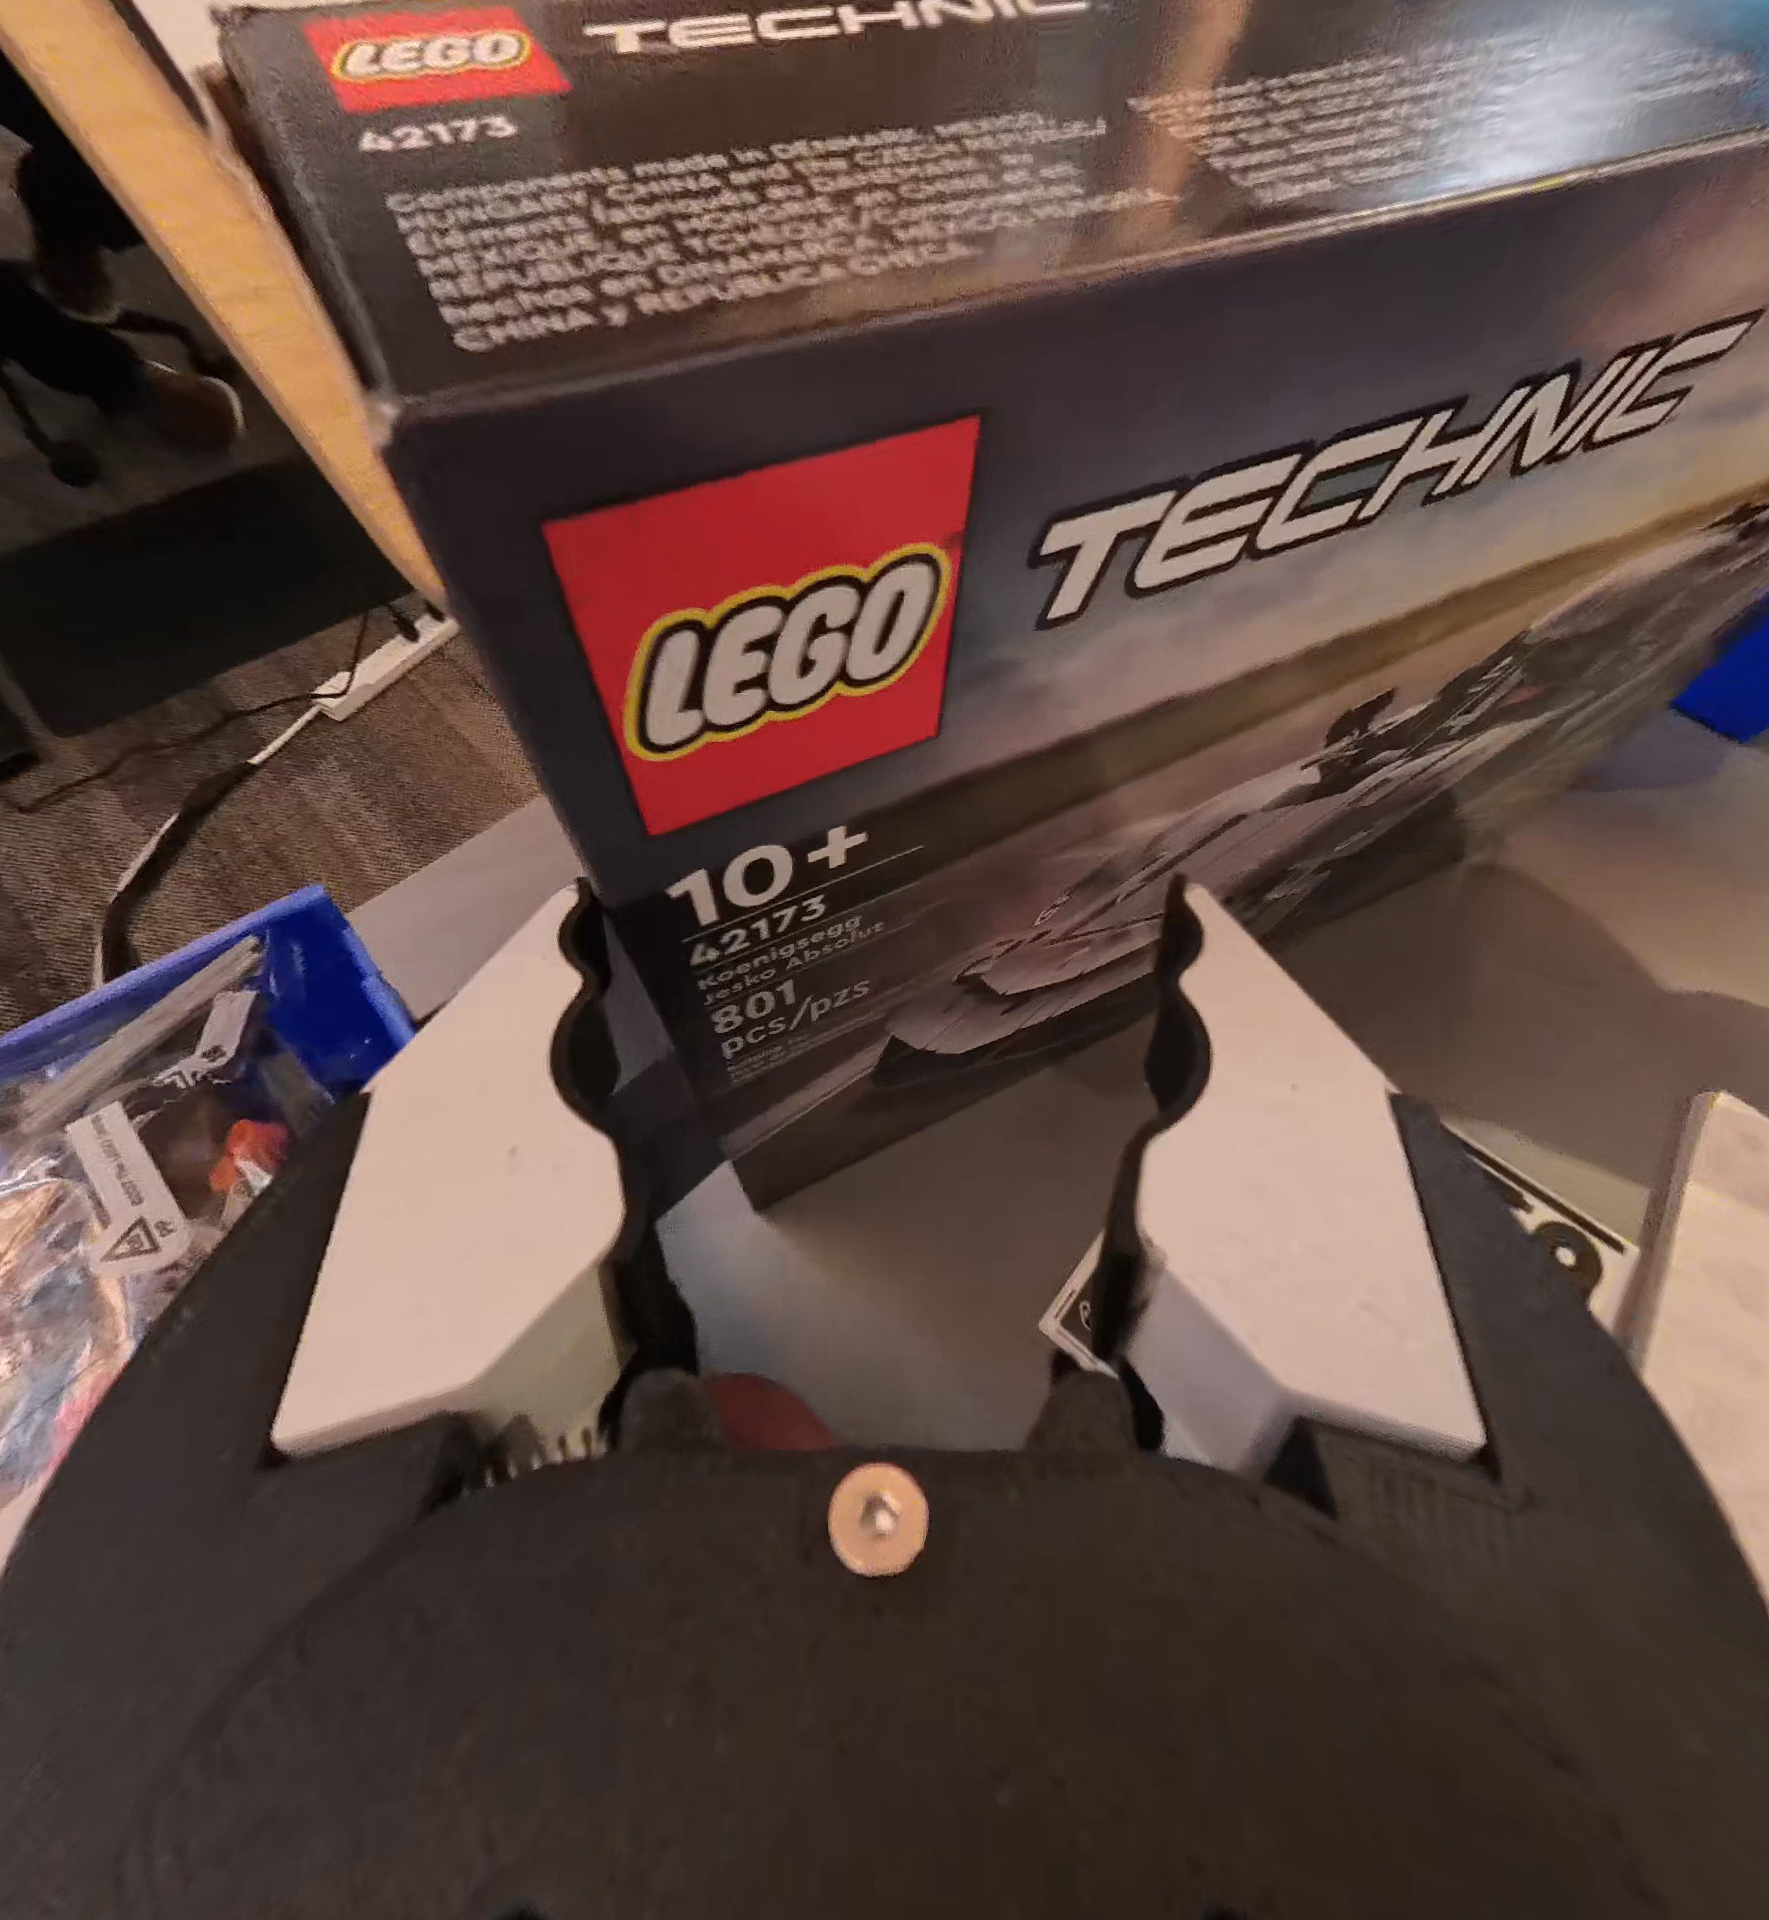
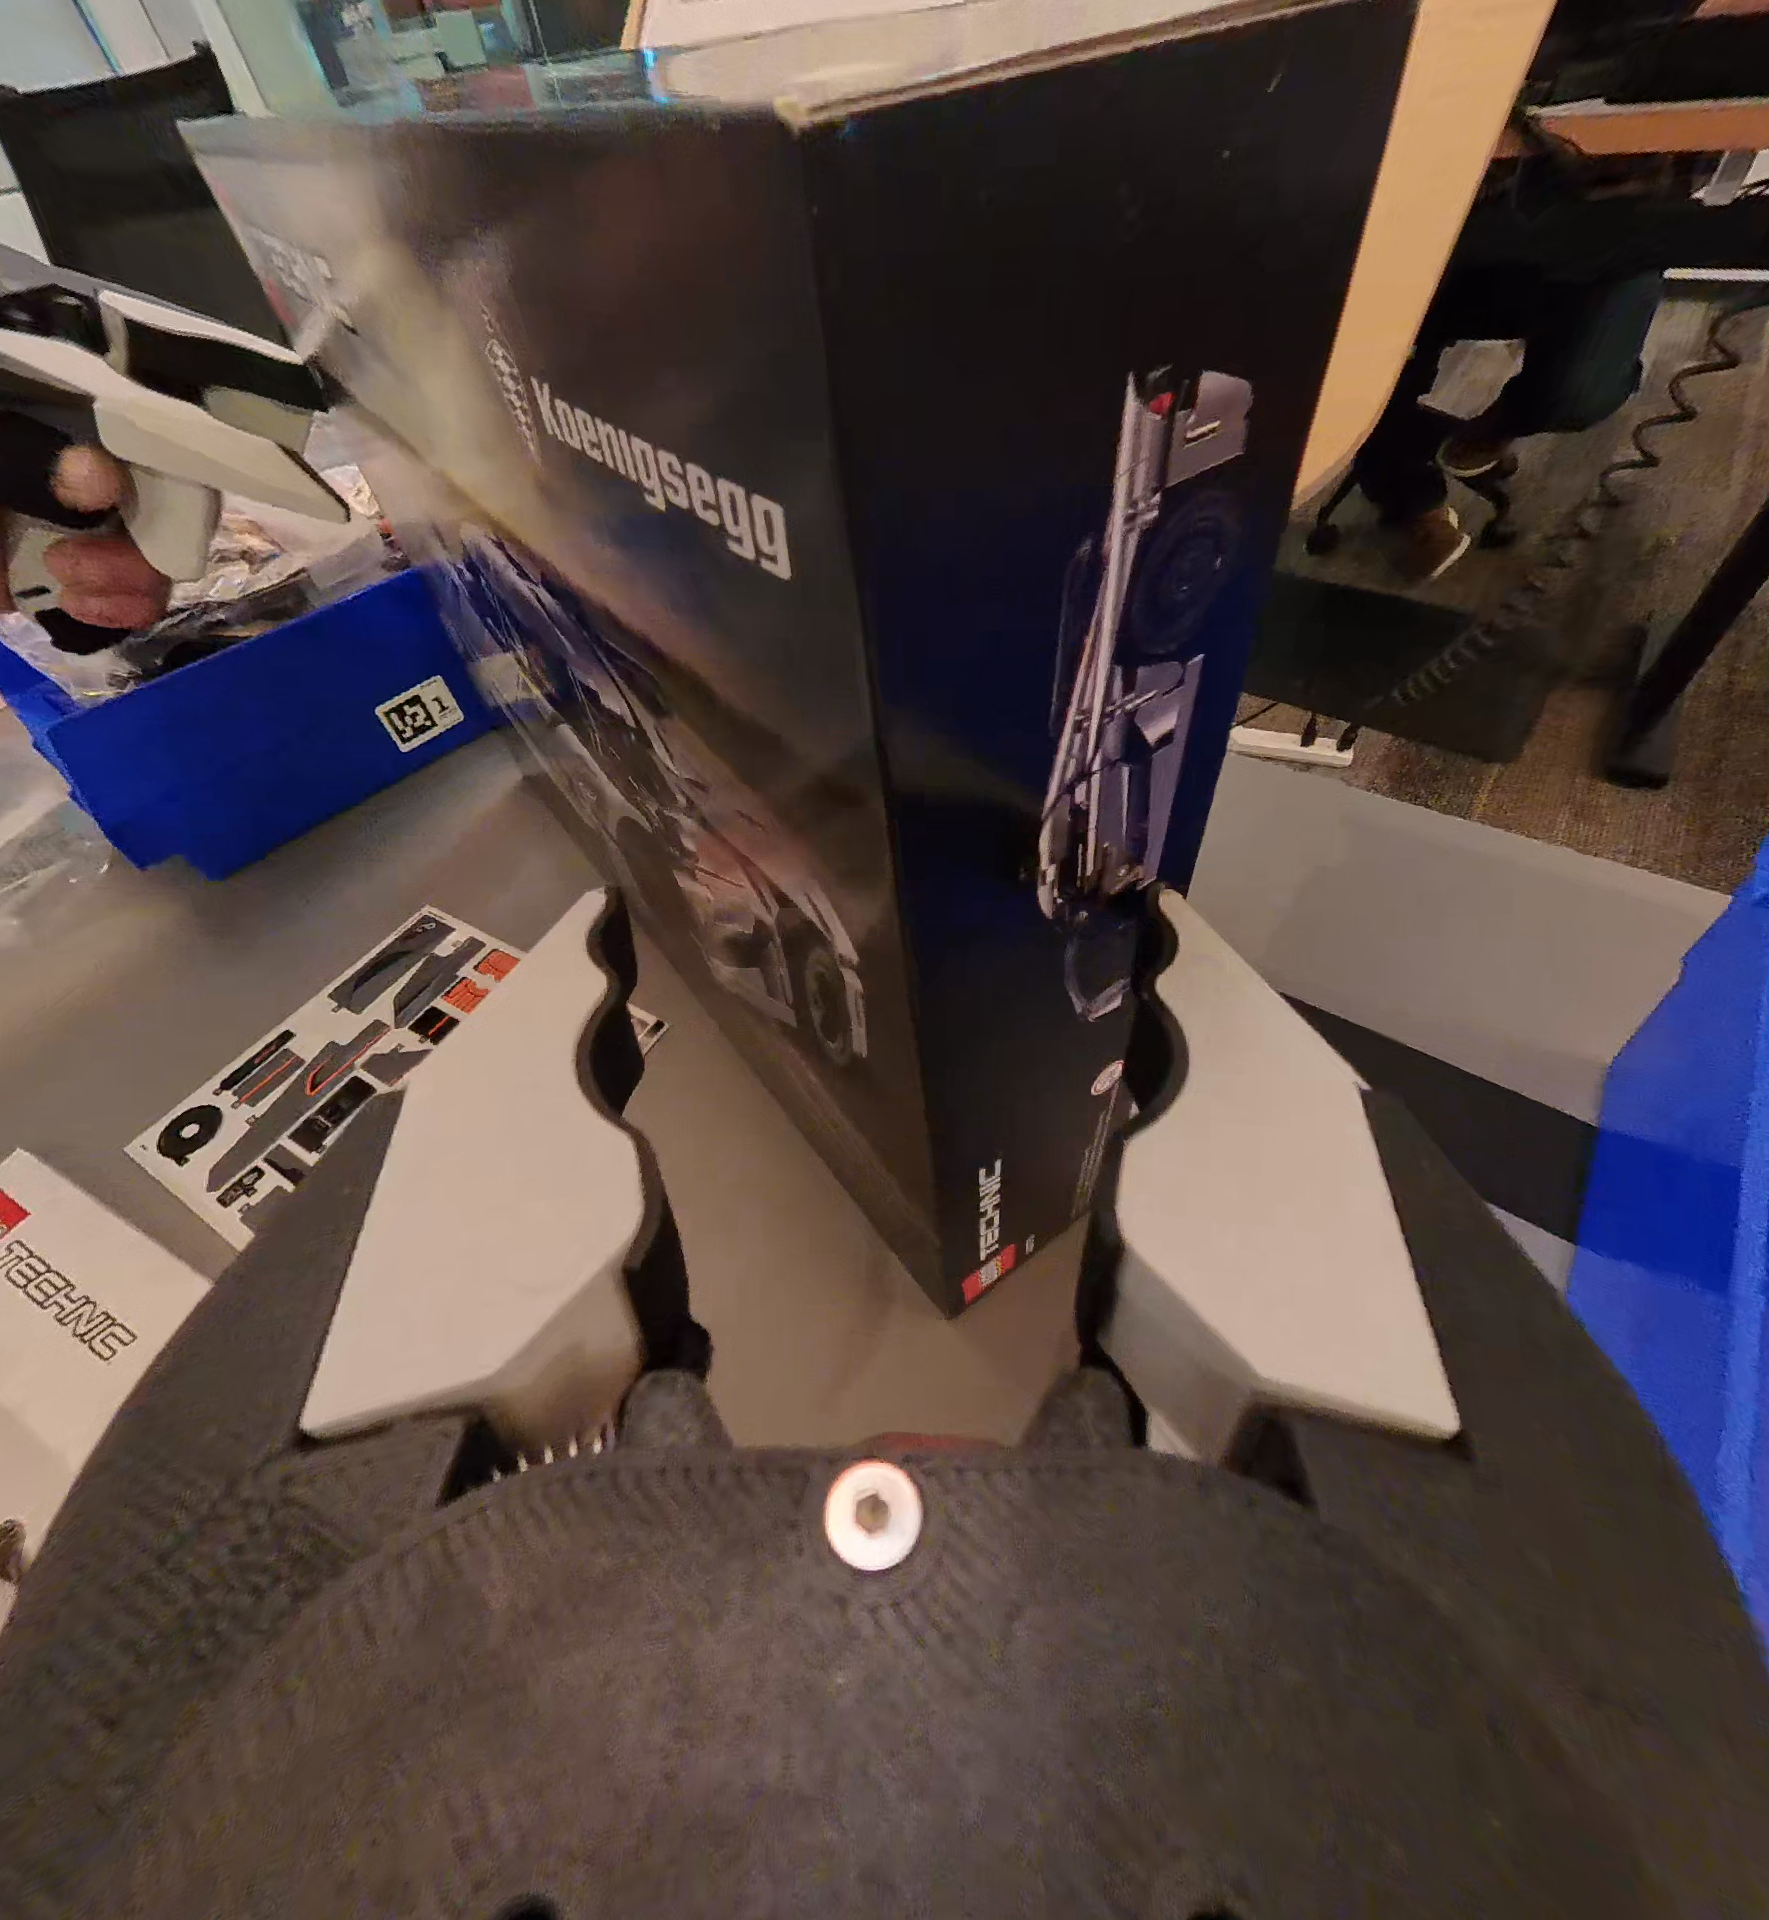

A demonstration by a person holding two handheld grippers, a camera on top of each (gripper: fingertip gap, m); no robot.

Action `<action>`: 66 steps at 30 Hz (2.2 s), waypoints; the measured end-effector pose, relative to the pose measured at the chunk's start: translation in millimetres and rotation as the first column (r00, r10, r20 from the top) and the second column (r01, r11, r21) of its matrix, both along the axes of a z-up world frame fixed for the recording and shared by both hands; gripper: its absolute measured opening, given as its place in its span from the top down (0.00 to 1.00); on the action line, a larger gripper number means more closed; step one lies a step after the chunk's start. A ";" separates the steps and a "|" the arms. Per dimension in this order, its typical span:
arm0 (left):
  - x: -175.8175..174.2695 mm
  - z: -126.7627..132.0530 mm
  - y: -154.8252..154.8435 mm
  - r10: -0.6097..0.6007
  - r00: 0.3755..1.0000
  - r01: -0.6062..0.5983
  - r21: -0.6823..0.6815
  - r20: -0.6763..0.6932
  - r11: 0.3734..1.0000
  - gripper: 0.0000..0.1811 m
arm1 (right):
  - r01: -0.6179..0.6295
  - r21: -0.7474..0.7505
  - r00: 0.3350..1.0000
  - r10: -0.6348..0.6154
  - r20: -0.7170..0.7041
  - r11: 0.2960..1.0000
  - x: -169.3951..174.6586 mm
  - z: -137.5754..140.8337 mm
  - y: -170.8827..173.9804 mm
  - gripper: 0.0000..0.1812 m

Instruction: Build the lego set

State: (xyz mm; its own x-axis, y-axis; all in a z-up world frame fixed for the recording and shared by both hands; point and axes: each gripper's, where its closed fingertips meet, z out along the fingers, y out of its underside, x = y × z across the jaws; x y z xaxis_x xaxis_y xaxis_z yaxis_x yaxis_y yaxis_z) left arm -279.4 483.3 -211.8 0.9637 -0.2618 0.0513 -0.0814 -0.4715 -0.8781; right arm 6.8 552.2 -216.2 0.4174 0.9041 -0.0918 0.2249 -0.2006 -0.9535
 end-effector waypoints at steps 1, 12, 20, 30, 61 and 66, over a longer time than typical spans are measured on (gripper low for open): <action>2.6 0.7 -1.7 -0.002 1.000 0.002 -0.002 0.004 1.000 0.43 | 0.004 0.004 1.000 -0.004 0.009 1.000 1.2 -0.6 2.3 0.47; 65.2 -0.1 -45.1 0.028 0.999 -0.029 -0.024 -0.030 0.999 0.44 | -0.031 -0.026 0.996 0.033 0.082 0.999 34.5 -1.7 37.7 0.51; 91.4 -0.5 -60.1 0.054 0.998 -0.052 0.052 -0.035 0.997 0.43 | -0.059 -0.034 0.993 0.062 0.100 0.998 42.5 -0.6 53.3 0.51; 75.7 12.9 -73.4 0.054 0.998 -0.052 0.092 -0.022 0.994 0.42 | 0.046 0.087 0.955 -0.069 0.287 0.995 136.8 2.7 44.1 0.50; 80.1 -18.2 -50.8 0.033 0.999 -0.032 0.067 -0.013 0.997 0.44 | 0.564 0.007 0.770 -0.529 0.357 0.826 260.7 -103.8 58.1 1.00; 79.9 -20.1 -50.3 0.024 1.000 -0.023 0.067 -0.009 0.997 0.44 | 0.685 0.018 0.678 -0.646 0.350 0.729 311.4 -103.0 37.0 1.00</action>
